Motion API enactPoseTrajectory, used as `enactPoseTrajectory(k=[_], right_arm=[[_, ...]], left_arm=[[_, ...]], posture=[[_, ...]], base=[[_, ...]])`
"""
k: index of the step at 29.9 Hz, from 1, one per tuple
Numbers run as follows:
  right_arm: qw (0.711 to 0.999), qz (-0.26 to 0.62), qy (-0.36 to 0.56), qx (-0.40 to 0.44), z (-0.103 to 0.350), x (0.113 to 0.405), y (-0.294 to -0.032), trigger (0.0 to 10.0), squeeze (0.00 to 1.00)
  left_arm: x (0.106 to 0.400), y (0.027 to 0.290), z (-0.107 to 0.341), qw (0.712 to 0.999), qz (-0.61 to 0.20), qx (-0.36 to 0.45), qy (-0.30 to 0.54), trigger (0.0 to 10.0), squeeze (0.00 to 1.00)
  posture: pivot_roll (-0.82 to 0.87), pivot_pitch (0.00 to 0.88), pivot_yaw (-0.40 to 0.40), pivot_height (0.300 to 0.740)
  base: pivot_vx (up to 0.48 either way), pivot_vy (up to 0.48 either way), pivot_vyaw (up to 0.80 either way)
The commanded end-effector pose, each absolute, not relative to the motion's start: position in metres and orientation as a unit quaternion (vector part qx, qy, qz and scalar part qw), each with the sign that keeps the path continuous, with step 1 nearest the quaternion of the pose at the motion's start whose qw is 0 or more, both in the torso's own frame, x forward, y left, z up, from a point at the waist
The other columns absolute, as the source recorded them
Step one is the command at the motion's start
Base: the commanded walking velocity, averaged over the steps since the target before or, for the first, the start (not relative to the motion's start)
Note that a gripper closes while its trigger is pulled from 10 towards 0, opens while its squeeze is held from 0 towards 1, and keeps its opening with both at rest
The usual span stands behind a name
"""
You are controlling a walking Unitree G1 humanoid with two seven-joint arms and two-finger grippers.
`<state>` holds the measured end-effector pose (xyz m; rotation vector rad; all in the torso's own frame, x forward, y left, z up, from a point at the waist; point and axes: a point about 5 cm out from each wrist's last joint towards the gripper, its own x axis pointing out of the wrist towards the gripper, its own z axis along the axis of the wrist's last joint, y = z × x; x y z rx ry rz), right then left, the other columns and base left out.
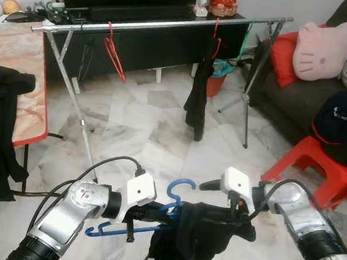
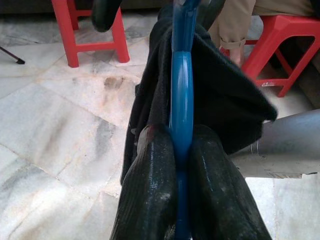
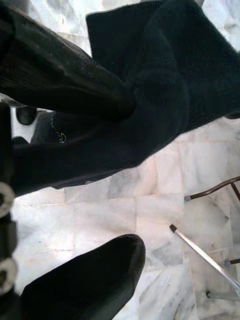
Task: Hang hanger
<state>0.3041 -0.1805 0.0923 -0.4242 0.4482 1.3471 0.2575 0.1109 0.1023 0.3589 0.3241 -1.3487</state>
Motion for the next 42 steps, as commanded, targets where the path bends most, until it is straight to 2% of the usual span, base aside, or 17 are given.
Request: enactPoseTrajectory(k=[1, 10, 24, 25, 26, 27, 28, 37, 42], right_arm=[[0.735, 0.62, 0.196, -0.194, 0.099, 0.304, -0.183, 10.0, 0.0], [0.697, 0.673, 0.193, -0.158, 0.091, 0.293, -0.167, 10.0, 0.0], [0.69, 0.673, 0.223, -0.148, 0.075, 0.288, -0.163, 10.0, 0.0], [0.692, 0.668, 0.228, -0.149, 0.072, 0.288, -0.163, 7.5, 0.0], [0.692, 0.668, 0.228, -0.149, 0.072, 0.288, -0.163, 7.5, 0.0], [0.693, 0.665, 0.232, -0.151, 0.071, 0.288, -0.164, 1.0, 0.0], [0.696, 0.659, 0.237, -0.155, 0.069, 0.289, -0.165, 0.0, 0.0], [0.7, 0.65, 0.244, -0.166, 0.067, 0.29, -0.166, 0.0, 0.0], [0.692, 0.653, 0.249, -0.181, 0.067, 0.29, -0.169, 0.0, 0.0]], left_arm=[[0.26, 0.105, 0.113, 0.75, -0.628, 0.167, 0.125, 10.0, 0.0], [0.259, 0.104, 0.111, 0.749, -0.628, 0.166, 0.13, 10.0, 0.0], [0.259, 0.104, 0.11, 0.749, -0.628, 0.165, 0.131, 10.0, 0.0], [0.259, 0.104, 0.11, 0.75, -0.627, 0.165, 0.131, 10.0, 0.0], [0.259, 0.104, 0.11, 0.75, -0.627, 0.165, 0.131, 10.0, 0.0], [0.26, 0.104, 0.11, 0.75, -0.626, 0.165, 0.13, 10.0, 0.0], [0.26, 0.104, 0.11, 0.751, -0.626, 0.166, 0.131, 10.0, 0.0], [0.26, 0.105, 0.109, 0.753, -0.623, 0.165, 0.132, 10.0, 0.0], [0.26, 0.106, 0.108, 0.752, -0.623, 0.169, 0.135, 10.0, 0.0]], posture=[[0.04, 0.0, -0.044, 0.74], [0.04, 0.0, -0.044, 0.74], [0.06, 0.0, -0.049, 0.74], [0.06, 0.0, -0.049, 0.74], [0.06, 0.0, -0.049, 0.74], [0.06, 0.0, -0.049, 0.74], [0.06, 0.0, -0.049, 0.74], [0.06, 0.0, -0.049, 0.74], [0.06, 0.0, -0.048, 0.74]], base=[[0.0, 0.0, 0.0], [0.0, 0.0, 0.0], [0.0, 0.0, 0.0], [0.0, 0.0, 0.0], [0.0, 0.0, 0.0], [0.0, 0.0, 0.0], [0.0, 0.0, 0.0], [0.0, 0.0, 0.0], [0.0, 0.0, 0.0]])
